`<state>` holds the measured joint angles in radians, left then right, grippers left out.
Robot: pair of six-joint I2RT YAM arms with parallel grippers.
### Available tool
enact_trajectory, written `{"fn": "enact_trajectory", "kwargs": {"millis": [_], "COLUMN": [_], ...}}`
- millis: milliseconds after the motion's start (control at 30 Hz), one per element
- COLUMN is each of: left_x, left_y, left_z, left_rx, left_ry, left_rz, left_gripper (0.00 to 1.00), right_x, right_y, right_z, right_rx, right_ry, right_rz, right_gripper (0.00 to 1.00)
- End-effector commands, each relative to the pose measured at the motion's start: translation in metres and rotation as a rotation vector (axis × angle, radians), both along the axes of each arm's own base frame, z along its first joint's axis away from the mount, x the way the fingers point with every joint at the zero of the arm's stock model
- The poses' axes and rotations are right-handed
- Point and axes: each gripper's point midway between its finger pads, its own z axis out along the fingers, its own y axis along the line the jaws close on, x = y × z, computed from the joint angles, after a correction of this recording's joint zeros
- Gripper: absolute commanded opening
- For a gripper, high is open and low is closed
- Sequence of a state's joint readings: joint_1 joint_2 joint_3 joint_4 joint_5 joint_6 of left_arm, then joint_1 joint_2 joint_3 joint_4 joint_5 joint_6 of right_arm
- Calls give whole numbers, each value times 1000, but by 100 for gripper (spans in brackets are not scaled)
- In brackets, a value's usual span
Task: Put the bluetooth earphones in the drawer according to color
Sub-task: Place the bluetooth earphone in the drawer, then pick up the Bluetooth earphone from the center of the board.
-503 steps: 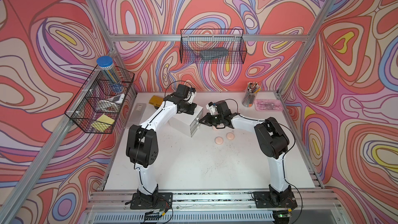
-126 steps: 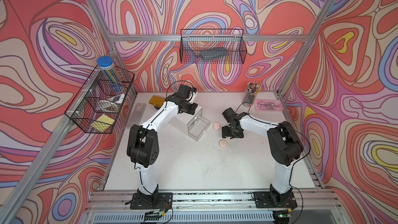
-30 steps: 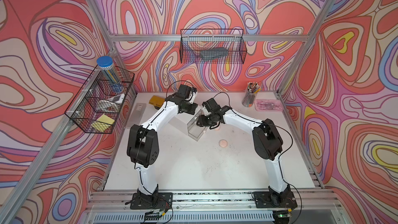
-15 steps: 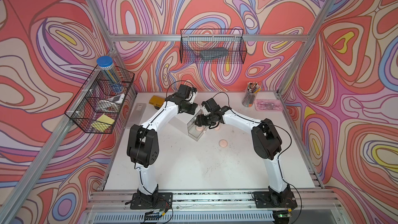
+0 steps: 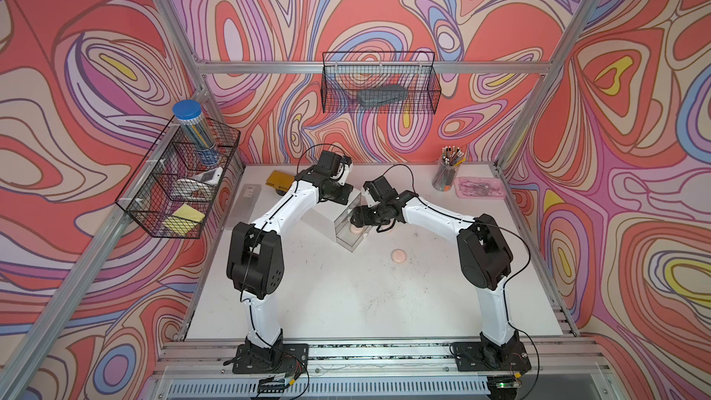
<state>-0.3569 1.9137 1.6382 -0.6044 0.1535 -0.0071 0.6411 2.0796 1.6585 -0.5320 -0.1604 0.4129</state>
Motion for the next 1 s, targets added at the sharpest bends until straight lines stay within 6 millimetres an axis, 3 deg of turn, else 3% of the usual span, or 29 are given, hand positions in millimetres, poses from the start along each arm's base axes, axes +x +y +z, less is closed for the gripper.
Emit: {"fn": "enact_trajectory", "kwargs": {"millis": [0,300,500,667,967], "left_x": [-108,-108,-108,-109,-109], "left_y": [36,35,36,36,36], "left_z": [-128,-128,-129,-130,-130], "left_rx": [223,224,228,229,232], "left_ry": [564,566,567,568,570], "left_rz": [-13,-14,-13,-13,-13], "left_gripper": [0,0,0,0,0], "right_x": [0,5,10,5,-8], "right_y": [-9,-39,-80,-103,-112], "right_z": [29,43,42,25,-17], "right_rx": [-14,-53,-113,-205,-299], "right_ry": [-67,-87,-65,-19,75], "right_rz": [-6,-66,-159,-161,-125], "right_gripper": [80,81,81,81,80]}}
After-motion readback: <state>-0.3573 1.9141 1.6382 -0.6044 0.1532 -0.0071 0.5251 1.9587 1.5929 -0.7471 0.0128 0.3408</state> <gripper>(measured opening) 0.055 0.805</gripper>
